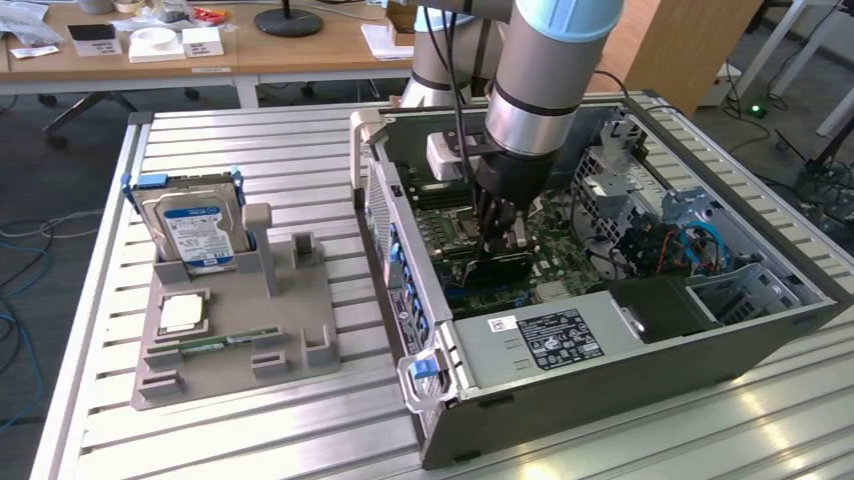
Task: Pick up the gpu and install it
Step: 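Press down on the gpu until it lock into place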
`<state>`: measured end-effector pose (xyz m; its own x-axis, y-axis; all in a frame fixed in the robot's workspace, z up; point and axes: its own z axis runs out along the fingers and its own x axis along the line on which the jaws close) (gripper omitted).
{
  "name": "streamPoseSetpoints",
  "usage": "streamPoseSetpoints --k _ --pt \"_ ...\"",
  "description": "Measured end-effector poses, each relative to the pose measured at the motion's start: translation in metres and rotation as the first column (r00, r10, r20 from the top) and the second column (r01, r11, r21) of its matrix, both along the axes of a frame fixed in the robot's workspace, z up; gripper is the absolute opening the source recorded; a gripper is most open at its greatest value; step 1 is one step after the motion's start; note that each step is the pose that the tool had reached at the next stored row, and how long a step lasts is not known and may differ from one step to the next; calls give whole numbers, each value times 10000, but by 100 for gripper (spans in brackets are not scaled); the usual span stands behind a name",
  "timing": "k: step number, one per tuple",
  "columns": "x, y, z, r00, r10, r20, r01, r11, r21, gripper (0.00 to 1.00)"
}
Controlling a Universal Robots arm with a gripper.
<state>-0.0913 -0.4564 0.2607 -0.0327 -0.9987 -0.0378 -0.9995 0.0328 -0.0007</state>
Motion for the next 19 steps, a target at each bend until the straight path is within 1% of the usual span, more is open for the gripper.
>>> streamPoseSetpoints --k 5,7,8,9,14,19 --pt "0 1 1 10000 -1 2 1 10000 5 11" --pt "0 2 13 10000 -2 9 2 10000 18 11" --pt "0 2 28 10000 -2 8 2 10000 15 11" --pt "0 2 50 10000 -1 3 1 10000 3 11" --pt "0 3 138 10000 0 2 0 10000 2 11" --pt "0 7 280 10000 0 3 0 10000 3 11"
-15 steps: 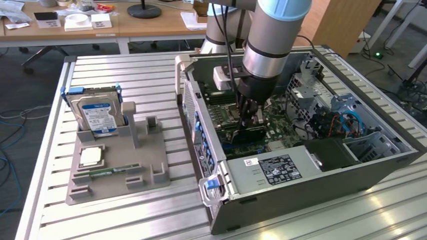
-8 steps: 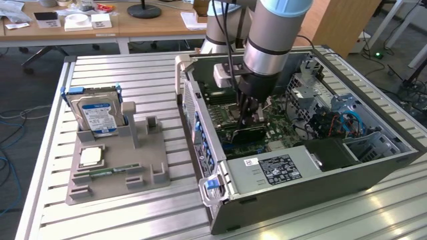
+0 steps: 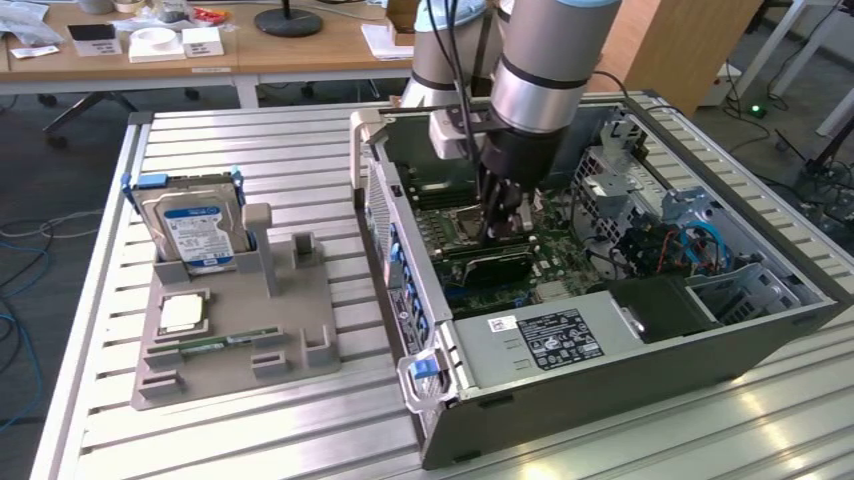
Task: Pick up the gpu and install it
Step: 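Press down on the gpu until it lock into place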
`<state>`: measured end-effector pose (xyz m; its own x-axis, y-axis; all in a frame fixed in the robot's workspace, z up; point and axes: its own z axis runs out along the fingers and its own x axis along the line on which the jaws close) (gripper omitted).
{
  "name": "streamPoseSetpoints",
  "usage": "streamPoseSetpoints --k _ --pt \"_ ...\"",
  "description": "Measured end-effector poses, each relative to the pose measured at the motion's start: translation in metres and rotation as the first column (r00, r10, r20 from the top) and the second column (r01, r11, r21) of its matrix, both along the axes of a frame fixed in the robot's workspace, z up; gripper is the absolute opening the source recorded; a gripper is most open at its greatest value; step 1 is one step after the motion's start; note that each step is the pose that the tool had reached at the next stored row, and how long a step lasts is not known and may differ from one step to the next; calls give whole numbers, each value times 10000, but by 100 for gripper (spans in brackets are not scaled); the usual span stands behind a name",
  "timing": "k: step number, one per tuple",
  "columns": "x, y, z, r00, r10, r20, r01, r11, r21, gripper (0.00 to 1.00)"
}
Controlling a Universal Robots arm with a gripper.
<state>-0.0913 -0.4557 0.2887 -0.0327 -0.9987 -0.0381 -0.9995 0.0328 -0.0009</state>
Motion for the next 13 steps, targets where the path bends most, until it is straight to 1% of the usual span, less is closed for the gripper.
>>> streamPoseSetpoints --k 8,13 --pt "0 6 259 10000 0 -1 0 10000 -1 11" --pt "0 8 405 10000 0 -1 0 10000 -3 11"
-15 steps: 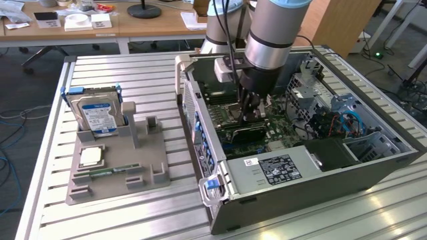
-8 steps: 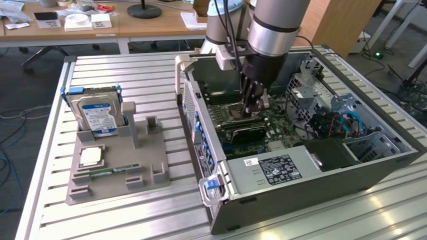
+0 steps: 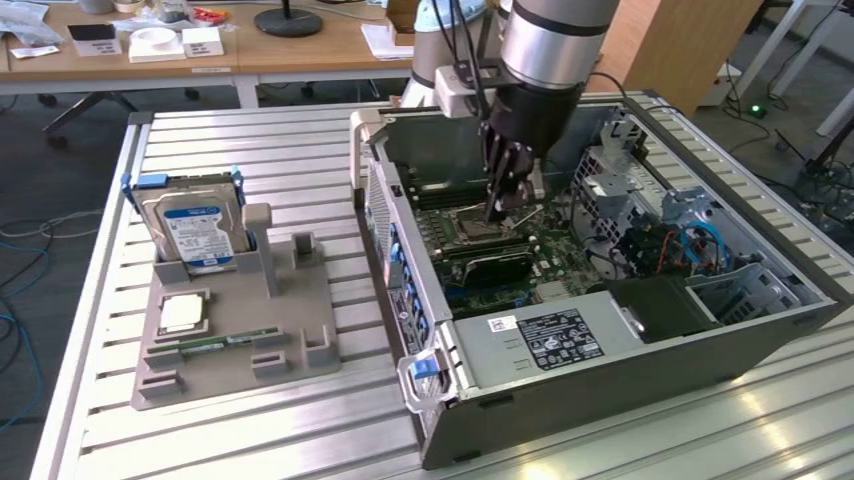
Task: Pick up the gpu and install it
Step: 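Press down on the gpu until it lock into place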
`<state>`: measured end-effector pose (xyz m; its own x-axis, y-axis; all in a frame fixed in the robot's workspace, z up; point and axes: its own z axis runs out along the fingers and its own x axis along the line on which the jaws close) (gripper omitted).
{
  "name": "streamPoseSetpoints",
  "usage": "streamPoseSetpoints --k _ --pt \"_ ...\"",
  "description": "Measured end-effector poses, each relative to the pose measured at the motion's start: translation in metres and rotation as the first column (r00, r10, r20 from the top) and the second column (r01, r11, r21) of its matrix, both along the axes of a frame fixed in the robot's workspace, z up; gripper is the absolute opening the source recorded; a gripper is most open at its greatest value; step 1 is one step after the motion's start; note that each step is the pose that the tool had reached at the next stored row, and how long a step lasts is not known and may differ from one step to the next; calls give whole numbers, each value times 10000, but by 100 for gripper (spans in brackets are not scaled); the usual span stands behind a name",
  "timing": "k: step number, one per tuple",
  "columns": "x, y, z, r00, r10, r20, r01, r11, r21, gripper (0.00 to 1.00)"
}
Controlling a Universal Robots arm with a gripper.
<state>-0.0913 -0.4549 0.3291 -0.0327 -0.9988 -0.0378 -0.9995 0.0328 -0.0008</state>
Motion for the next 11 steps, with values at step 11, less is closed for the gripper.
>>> streamPoseSetpoints --k 11 --pt "0 2 95 10000 0 0 0 10000 -1 11"
